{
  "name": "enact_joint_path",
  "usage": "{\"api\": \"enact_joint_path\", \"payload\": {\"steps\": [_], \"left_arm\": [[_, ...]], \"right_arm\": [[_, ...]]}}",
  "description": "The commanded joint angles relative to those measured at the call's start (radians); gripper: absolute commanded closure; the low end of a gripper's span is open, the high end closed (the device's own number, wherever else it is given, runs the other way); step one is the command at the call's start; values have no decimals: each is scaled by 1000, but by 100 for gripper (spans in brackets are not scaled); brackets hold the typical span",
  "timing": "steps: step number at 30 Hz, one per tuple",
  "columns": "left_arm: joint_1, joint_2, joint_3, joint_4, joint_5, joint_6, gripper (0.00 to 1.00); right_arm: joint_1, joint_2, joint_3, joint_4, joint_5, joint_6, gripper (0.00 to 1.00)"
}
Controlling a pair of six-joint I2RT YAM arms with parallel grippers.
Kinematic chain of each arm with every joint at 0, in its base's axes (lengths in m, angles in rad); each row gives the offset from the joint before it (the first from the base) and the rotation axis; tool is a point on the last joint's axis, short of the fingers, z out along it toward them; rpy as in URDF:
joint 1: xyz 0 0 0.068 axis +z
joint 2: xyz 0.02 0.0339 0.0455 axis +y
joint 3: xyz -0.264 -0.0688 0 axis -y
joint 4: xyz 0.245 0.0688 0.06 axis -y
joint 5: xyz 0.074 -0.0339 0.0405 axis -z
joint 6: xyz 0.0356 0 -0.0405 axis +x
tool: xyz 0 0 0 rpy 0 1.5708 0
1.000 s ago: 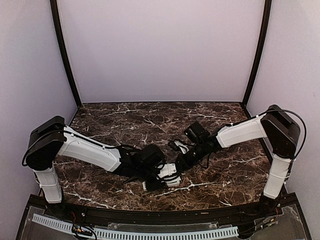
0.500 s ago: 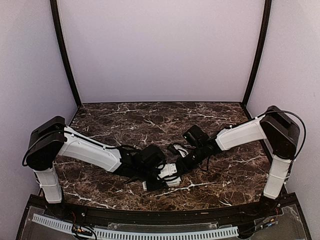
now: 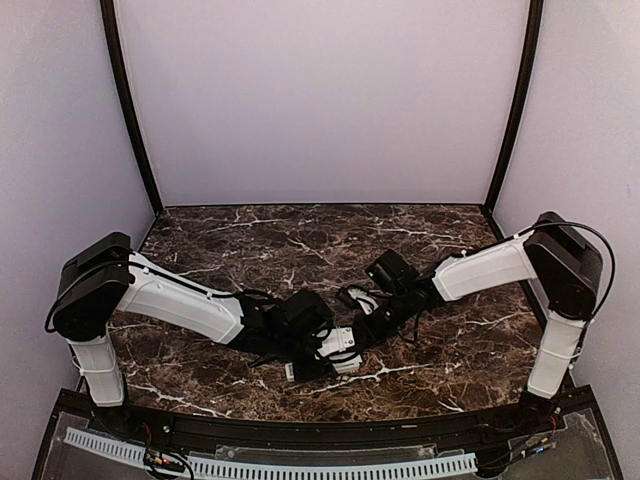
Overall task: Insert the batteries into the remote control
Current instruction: Load the battery cover onto the remote control.
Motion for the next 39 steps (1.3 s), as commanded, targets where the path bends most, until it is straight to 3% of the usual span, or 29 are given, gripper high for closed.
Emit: {"api": "enact_joint_path", "payload": {"steps": [1, 23, 31, 39], "left_arm": [[-5, 0, 1, -44, -3, -6, 53], [-5, -18, -17, -60, -23, -11, 52], [-5, -91, -74, -91, -21, -8, 48], [-6, -202, -147, -149, -14, -54, 48]], "right_arm": [[10, -61, -4, -19, 19, -1, 100], [15, -89, 3, -48, 51, 9, 100], [2, -167, 93, -174, 260, 33, 96], [18, -243, 12, -263, 444, 167, 97]]}}
